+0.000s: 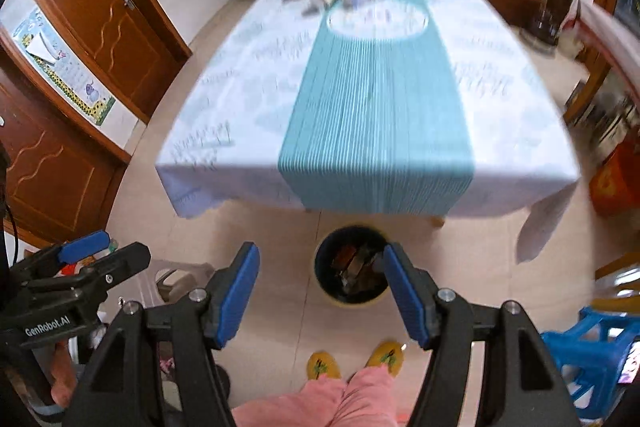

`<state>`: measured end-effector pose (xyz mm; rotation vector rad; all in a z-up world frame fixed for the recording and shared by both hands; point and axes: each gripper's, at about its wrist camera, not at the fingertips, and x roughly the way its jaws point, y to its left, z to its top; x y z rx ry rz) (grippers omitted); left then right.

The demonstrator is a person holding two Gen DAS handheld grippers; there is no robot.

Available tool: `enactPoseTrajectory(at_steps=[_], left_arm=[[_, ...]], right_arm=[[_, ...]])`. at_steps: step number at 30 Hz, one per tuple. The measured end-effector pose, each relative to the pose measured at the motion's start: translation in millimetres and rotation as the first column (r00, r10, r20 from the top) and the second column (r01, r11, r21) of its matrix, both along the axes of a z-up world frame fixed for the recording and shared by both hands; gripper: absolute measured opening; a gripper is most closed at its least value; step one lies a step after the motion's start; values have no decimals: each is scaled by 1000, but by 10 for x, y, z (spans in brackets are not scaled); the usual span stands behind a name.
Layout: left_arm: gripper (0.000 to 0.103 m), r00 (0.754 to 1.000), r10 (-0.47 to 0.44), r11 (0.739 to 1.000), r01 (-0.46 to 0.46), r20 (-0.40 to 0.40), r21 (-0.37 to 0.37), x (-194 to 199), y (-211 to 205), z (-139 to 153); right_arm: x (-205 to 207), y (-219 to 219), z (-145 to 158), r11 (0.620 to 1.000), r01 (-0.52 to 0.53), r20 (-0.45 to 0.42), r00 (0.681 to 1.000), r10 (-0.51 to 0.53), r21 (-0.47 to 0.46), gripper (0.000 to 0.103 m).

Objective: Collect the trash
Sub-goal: 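Raise both empty tools back toward the table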

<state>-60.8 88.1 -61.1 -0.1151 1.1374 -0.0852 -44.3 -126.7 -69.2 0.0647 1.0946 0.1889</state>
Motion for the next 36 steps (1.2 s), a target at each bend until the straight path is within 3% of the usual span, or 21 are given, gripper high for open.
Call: enactPoseTrajectory(at_steps=[12, 21, 27, 30, 36], left_arm=[[86, 974, -92, 994, 76, 206, 84, 322, 11, 725], [86, 970, -121, 991, 107, 210, 77, 932, -6, 860], [86, 975, -121, 987, 100, 184, 123, 1585, -102, 754], [86, 981, -118, 986, 97, 156, 133, 2018, -165, 686], [86, 989, -97, 972, 70, 111, 225, 3172, -431, 534]], right_arm=[[159, 72, 863, 988, 75, 236, 971, -40, -139, 64], [738, -4, 980, 993, 76, 195, 979, -57, -91, 64], [1471, -143, 834, 997, 72, 130, 989, -69, -22, 64], [2008, -221, 694, 997, 73, 80, 994, -75, 26, 64], [3334, -363, 343, 990, 58, -31, 998, -54, 128, 64]])
